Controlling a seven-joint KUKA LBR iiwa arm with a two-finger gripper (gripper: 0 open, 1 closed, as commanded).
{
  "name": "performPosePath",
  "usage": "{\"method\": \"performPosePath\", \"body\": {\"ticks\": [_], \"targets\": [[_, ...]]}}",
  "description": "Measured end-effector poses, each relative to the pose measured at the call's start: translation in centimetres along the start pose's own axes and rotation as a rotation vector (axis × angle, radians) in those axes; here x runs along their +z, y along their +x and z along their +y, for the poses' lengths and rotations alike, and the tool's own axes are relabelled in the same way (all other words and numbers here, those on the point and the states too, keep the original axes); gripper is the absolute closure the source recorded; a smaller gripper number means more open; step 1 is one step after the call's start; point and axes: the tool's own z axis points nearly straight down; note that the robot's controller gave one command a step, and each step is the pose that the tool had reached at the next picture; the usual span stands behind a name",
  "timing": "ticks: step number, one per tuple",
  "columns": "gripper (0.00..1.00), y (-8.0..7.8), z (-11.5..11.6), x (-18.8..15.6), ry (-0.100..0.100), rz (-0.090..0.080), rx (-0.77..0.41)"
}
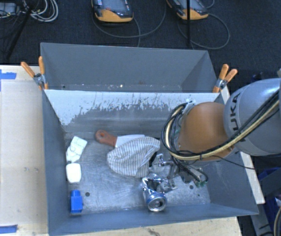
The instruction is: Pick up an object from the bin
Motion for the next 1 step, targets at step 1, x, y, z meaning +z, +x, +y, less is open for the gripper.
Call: {"method": "performPosePath", "body": {"ticks": [1], "targets": [[1.00, 0.90, 0.94, -12.61, -0.001, 0.009, -0.033]]}}
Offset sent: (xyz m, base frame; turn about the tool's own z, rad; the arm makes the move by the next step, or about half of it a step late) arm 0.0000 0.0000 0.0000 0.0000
